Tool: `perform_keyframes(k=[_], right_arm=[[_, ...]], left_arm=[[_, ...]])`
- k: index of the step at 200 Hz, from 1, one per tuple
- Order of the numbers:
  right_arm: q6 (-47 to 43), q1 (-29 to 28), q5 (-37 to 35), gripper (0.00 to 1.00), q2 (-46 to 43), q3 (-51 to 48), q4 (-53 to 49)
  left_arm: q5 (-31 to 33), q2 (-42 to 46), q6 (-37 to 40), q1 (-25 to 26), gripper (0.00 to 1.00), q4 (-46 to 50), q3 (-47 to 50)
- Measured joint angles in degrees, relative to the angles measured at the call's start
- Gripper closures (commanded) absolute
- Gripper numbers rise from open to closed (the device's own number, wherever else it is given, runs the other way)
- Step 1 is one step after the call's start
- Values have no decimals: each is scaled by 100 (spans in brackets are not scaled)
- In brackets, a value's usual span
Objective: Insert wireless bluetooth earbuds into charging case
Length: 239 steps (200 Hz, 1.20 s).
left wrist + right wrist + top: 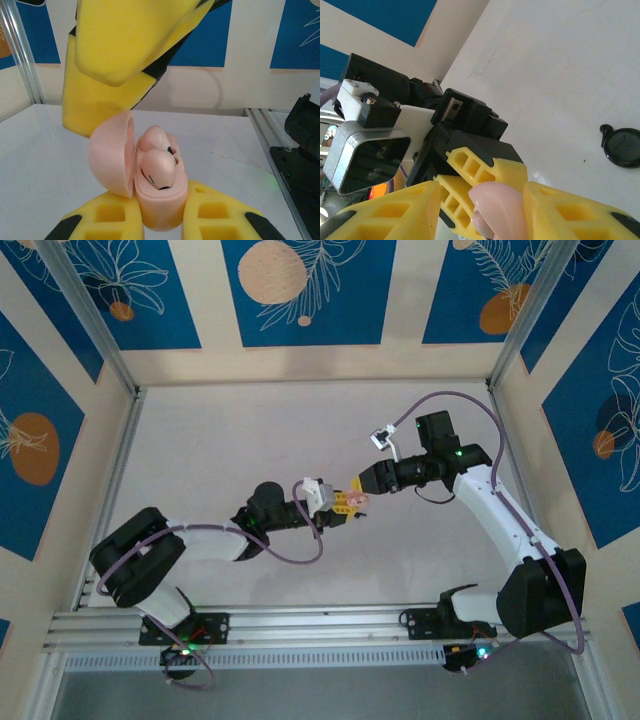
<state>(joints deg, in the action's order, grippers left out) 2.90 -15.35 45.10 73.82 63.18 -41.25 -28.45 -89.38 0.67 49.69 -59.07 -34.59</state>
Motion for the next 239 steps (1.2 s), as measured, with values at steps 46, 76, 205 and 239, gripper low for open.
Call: perform_keyframes(k=[46,76,205,239], right_arm=[[2,4,107,59,-302,-7,-81],[7,17,238,58,-625,-155,-166],[835,748,-136,52,-1270,-612,938],[1082,745,-55,52,-1176,-796,1346]], left_arm=[[107,52,81,11,90,-4,0],[170,61,76,11,90,-7,0],[1032,763,-1060,-153,88,680,2],[1558,1593,-1899,-627,88,2260,-9]])
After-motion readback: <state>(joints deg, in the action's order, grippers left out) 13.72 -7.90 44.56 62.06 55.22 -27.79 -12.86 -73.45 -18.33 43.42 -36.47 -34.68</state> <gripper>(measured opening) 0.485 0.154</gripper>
